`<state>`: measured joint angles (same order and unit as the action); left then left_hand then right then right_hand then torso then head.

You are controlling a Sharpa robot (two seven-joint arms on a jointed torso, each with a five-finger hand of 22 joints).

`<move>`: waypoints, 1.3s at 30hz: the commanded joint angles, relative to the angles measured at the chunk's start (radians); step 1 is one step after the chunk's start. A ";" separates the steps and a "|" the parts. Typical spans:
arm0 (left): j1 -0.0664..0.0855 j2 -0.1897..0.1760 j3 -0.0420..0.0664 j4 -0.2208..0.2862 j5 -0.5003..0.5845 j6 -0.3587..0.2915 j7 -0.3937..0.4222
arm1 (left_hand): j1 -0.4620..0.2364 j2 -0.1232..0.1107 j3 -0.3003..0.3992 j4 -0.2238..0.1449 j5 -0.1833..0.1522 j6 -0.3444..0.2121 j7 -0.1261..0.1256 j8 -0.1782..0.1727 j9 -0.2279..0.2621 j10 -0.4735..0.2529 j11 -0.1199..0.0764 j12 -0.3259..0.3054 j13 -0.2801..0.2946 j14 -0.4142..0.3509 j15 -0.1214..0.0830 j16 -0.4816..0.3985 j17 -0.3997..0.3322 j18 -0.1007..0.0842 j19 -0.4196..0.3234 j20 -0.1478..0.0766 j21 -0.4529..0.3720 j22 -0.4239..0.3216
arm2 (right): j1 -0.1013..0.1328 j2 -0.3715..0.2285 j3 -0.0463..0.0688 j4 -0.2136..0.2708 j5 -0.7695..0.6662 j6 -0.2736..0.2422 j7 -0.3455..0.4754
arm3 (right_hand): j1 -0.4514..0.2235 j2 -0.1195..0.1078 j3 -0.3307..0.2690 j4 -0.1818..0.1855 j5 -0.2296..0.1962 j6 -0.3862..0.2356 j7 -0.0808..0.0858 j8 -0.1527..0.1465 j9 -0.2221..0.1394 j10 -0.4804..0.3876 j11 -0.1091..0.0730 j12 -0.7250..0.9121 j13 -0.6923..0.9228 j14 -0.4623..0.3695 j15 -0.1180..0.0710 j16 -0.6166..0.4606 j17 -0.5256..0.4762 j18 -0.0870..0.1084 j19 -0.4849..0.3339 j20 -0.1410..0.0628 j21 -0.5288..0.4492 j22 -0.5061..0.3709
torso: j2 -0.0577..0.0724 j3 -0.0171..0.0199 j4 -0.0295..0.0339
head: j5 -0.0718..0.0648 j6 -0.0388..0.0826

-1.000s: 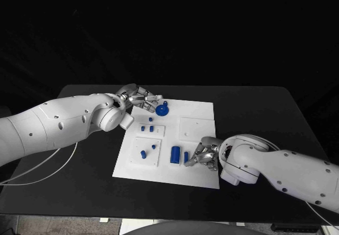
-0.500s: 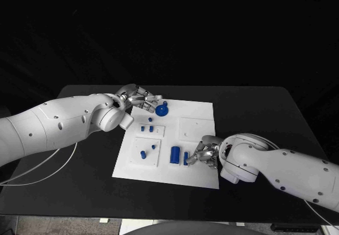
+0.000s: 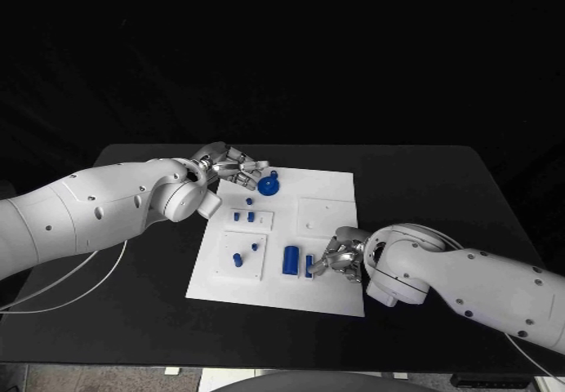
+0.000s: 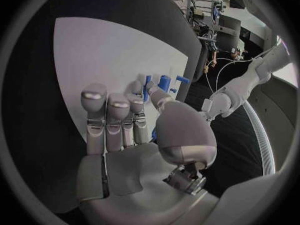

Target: Assemble the parts on the task board

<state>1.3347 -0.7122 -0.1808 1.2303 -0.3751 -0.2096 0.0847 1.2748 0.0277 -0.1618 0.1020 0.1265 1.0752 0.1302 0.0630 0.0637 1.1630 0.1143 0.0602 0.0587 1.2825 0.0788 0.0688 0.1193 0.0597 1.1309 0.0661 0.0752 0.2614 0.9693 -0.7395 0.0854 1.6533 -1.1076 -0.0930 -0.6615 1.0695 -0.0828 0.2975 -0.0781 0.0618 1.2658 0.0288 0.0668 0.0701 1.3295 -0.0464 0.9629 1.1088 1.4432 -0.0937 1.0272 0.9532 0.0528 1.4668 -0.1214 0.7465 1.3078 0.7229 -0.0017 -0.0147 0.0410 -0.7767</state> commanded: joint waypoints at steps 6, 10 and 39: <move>0.001 -0.003 0.001 0.007 0.028 -0.049 0.062 | 0.014 -0.001 0.002 -0.007 0.007 0.004 -0.005 0.002 0.002 0.010 -0.005 0.004 0.001 0.009 0.000 -0.001 0.002 -0.013 0.006 -0.005 0.009 0.002 | -0.006 -0.032 0.006 -0.040 0.145 -0.096 0.215 | 0.063 -0.047 -0.143 0.131 0.055 -0.102 0.037 -0.004 0.001 -0.024 0.017 -0.015 -0.016 -0.003 0.002 -0.031 -0.029 0.014 0.051 0.009 -0.048 0.070 | -0.001 0.0008 -0.0023 | -0.014 0.035; 0.001 -0.005 0.000 0.006 0.079 -0.082 0.115 | 0.030 0.006 0.003 -0.029 0.011 0.012 -0.007 0.001 0.001 0.021 -0.008 0.002 0.001 0.013 -0.002 -0.002 0.001 -0.016 0.005 -0.007 0.007 0.001 | -0.006 -0.045 0.036 -0.087 0.248 -0.134 0.406 | 0.077 -0.005 -0.229 0.094 0.106 -0.108 0.039 -0.004 0.000 -0.040 0.020 -0.034 -0.034 -0.013 0.004 -0.061 -0.054 0.017 0.044 0.010 -0.085 0.064 | -0.006 0.0009 -0.0048 | -0.025 0.066; 0.000 0.070 0.002 -0.144 0.339 -0.115 0.236 | -0.346 -0.028 0.162 -0.102 -0.127 -1.075 -0.130 -0.063 -0.064 -0.445 -0.114 -0.060 -0.059 -0.571 -0.079 -0.069 -0.119 -0.060 -1.131 -0.066 -0.075 -0.261 | 0.061 0.097 0.183 -0.644 0.613 -0.140 0.856 | -0.243 0.083 -0.297 0.078 -0.062 -0.548 -0.029 -0.067 -0.070 -0.595 0.046 -0.963 -1.109 -0.679 0.094 -1.027 -0.953 -0.053 -1.467 0.121 -0.746 -1.308 | -0.056 0.0257 -0.0267 | -0.033 0.234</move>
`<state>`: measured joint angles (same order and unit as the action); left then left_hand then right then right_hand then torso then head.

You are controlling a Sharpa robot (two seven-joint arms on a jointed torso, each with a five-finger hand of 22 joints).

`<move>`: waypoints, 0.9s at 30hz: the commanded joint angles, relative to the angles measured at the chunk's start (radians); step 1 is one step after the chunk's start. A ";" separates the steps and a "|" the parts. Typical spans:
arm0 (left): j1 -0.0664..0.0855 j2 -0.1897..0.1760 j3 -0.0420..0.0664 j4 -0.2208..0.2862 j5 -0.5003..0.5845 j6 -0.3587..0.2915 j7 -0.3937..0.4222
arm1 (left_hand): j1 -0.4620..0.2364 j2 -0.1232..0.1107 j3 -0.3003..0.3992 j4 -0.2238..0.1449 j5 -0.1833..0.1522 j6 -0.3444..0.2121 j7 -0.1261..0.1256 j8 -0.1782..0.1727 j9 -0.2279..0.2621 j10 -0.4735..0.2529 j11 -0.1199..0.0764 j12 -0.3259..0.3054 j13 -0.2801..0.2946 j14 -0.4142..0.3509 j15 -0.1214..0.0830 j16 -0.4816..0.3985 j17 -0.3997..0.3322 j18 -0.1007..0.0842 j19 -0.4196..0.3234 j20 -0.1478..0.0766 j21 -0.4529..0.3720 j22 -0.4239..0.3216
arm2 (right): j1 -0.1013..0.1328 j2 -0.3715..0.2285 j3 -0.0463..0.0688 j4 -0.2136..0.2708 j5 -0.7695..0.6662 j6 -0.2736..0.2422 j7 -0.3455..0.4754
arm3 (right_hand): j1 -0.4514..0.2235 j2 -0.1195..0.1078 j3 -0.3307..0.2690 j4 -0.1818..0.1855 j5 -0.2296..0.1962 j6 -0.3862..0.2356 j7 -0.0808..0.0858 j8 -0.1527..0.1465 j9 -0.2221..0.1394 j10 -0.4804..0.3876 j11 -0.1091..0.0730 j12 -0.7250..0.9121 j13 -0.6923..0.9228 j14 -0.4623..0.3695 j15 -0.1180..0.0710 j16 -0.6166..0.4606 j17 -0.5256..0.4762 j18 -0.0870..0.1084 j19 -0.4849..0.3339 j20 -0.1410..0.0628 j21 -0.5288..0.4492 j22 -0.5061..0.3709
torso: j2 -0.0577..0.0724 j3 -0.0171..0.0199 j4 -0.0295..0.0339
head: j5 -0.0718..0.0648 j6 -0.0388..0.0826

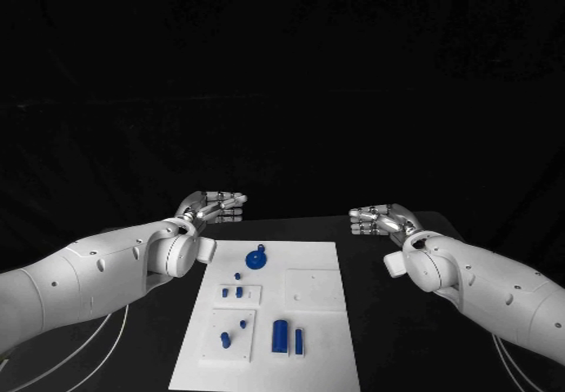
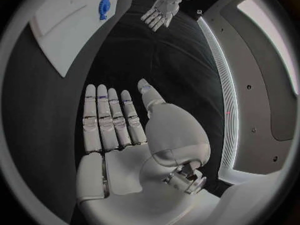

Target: Assemble the parts on the task board

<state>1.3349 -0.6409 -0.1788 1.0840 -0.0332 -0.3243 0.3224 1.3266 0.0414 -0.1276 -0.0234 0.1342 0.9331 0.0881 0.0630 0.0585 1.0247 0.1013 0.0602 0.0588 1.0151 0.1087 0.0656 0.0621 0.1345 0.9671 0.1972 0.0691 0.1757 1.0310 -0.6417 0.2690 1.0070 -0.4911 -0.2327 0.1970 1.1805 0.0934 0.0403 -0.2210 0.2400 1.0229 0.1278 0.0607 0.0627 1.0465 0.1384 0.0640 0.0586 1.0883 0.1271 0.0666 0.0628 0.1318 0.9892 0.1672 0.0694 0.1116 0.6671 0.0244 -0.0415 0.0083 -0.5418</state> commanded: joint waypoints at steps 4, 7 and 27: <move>-0.012 -0.007 0.007 0.023 -0.001 -0.019 0.007 | -0.516 -0.041 0.128 0.023 -0.134 -0.933 -0.088 -0.063 -0.059 -1.025 -0.101 -0.060 -0.059 -1.015 -0.109 -0.066 -0.062 -0.135 -0.967 -0.197 -0.069 -0.176 | 0.001 -0.006 -0.010 0.022 0.015 -0.020 0.009 | -0.463 -0.093 -0.040 0.221 -0.240 -1.023 -0.128 -0.061 -0.063 -1.046 -0.138 -0.064 -0.059 -1.088 -0.127 -0.067 -0.063 -0.132 -0.989 -0.167 -0.069 -0.112 | -0.010 -0.0024 0.0035 | -0.001 -0.006; -0.034 -0.018 0.021 0.061 0.002 -0.053 0.023 | -0.605 -0.041 0.128 0.023 -0.134 -0.933 -0.088 -0.063 -0.059 -1.025 -0.101 -0.060 -0.059 -1.015 -0.109 -0.066 -0.062 -0.135 -0.967 -0.197 -0.069 -0.176 | 0.002 -0.015 -0.028 0.060 0.048 -0.056 0.031 | -1.181 -0.093 -0.040 0.221 -0.240 -1.023 -0.128 -0.061 -0.063 -1.046 -0.138 -0.064 -0.059 -1.088 -0.127 -0.067 -0.063 -0.132 -0.989 -0.167 -0.069 -0.112 | -0.029 -0.0060 0.0099 | -0.002 -0.015; -0.282 -0.138 0.177 0.481 0.033 -0.441 0.196 | -1.327 -0.041 0.128 0.023 -0.134 -0.933 -0.088 -0.063 -0.059 -1.025 -0.101 -0.060 -0.059 -1.015 -0.109 -0.066 -0.062 -0.135 -0.967 -0.197 -0.069 -0.176 | 0.018 -0.133 -0.259 0.542 0.472 -0.517 0.311 | -1.181 -0.093 -0.040 0.221 -0.240 -1.023 -0.128 -0.061 -0.063 -1.046 -0.138 -0.064 -0.059 -1.088 -0.127 -0.067 -0.063 -0.132 -0.989 -0.167 -0.069 -0.112 | -0.123 -0.0244 0.0415 | -0.008 -0.058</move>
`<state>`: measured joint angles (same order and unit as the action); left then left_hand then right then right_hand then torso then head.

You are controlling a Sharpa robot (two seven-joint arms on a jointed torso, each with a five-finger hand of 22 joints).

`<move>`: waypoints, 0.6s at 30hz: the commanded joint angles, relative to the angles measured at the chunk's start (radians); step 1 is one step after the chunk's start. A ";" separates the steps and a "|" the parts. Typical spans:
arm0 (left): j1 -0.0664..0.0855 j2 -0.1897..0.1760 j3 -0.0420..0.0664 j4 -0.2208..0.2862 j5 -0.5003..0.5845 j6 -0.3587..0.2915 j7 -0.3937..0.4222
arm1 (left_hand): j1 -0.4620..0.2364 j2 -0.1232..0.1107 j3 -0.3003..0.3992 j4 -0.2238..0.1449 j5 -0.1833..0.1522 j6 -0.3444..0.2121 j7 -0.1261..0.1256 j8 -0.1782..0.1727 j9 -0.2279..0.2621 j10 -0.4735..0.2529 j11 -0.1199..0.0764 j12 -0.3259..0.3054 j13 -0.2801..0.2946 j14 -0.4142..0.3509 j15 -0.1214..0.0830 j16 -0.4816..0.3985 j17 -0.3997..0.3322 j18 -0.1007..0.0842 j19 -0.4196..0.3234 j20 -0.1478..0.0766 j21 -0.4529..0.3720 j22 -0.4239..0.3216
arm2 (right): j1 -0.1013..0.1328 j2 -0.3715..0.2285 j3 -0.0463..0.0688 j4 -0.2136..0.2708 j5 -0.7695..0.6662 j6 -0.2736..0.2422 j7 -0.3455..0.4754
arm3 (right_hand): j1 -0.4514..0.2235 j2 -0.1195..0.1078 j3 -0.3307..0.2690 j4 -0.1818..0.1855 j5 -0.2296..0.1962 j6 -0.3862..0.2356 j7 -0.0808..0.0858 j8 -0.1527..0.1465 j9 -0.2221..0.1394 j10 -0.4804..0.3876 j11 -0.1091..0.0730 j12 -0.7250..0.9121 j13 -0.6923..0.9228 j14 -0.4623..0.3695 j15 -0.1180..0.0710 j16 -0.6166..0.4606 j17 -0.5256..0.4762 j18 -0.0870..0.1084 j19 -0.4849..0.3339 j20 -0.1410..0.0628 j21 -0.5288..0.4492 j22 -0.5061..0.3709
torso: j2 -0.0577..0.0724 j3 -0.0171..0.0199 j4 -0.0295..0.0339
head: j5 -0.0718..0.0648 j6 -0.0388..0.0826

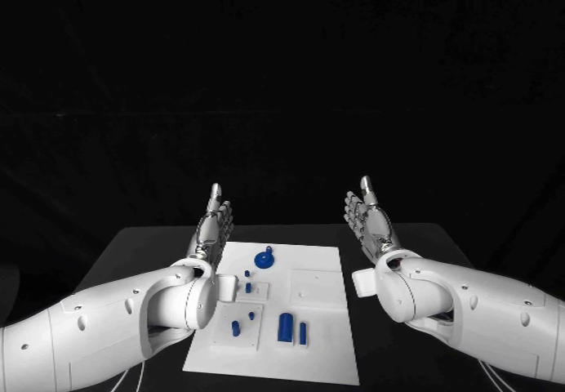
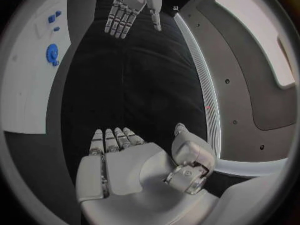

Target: Assemble the parts on the task board

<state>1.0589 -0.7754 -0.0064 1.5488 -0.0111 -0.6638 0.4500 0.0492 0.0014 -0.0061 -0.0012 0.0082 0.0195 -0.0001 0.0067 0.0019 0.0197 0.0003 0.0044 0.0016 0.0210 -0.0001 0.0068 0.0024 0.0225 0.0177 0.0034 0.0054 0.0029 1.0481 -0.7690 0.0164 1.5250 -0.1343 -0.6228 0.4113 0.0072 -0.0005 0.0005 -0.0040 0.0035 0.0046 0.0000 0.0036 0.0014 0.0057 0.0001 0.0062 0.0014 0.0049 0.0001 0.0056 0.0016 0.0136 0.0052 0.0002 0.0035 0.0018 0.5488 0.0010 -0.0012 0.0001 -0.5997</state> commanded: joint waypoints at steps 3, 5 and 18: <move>-0.009 -0.005 0.006 0.021 0.011 -0.106 0.070 | -0.049 -0.001 0.006 0.001 -0.008 -0.019 0.000 -0.007 -0.002 -0.020 0.000 -0.004 -0.002 -0.021 0.000 -0.007 -0.002 -0.022 -0.018 -0.003 -0.005 -0.003 | 0.002 -0.010 -0.015 0.043 0.132 -0.145 0.107 | -0.007 0.000 -0.001 0.004 -0.003 -0.005 0.000 -0.004 -0.001 -0.006 0.000 -0.006 -0.001 -0.005 0.000 -0.006 -0.002 -0.014 -0.005 0.000 -0.003 -0.002 | -0.005 -0.0010 0.0012 | 0.000 0.000; -0.009 -0.005 0.006 0.021 0.011 -0.106 0.070 | -0.049 -0.001 0.006 0.001 -0.008 -0.019 0.000 -0.007 -0.002 -0.020 0.000 -0.004 -0.002 -0.021 0.000 -0.007 -0.002 -0.022 -0.018 -0.003 -0.005 -0.003 | 0.002 -0.011 -0.016 0.045 0.134 -0.147 0.109 | -0.007 0.000 -0.001 0.004 -0.003 -0.005 0.000 -0.004 -0.001 -0.006 0.000 -0.006 -0.001 -0.005 0.000 -0.006 -0.002 -0.014 -0.005 0.000 -0.003 -0.002 | -0.005 -0.0010 0.0012 | 0.000 0.000; -0.009 -0.005 0.006 0.021 0.011 -0.106 0.070 | -0.049 -0.001 0.006 0.001 -0.008 -0.019 0.000 -0.007 -0.002 -0.020 0.000 -0.004 -0.002 -0.021 0.000 -0.007 -0.002 -0.022 -0.018 -0.003 -0.005 -0.003 | 0.002 -0.011 -0.016 0.045 0.134 -0.147 0.109 | -0.007 0.000 -0.001 0.004 -0.003 -0.005 0.000 -0.004 -0.001 -0.006 0.000 -0.006 -0.001 -0.005 0.000 -0.006 -0.002 -0.014 -0.005 0.000 -0.003 -0.002 | -0.005 -0.0010 0.0012 | 0.000 0.000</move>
<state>1.0498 -0.7803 -0.0011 1.5670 0.0001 -0.7557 0.4965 0.0071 0.0004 -0.0062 -0.0012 0.0033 0.0051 -0.0002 0.0067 0.0010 0.0053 0.0002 0.0043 0.0010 0.0035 0.0002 0.0069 0.0009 0.0073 0.0035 -0.0001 0.0054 0.0009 1.0498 -0.7798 -0.0002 1.5679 -0.0071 -0.7601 0.4952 0.0057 -0.0001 0.0005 -0.0041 0.0037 0.0045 0.0000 0.0036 0.0009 0.0037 0.0000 0.0062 0.0010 0.0047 0.0004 0.0056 0.0009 0.0138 0.0053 0.0002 0.0034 0.0010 0.5443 0.0000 0.0000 0.0000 -0.6000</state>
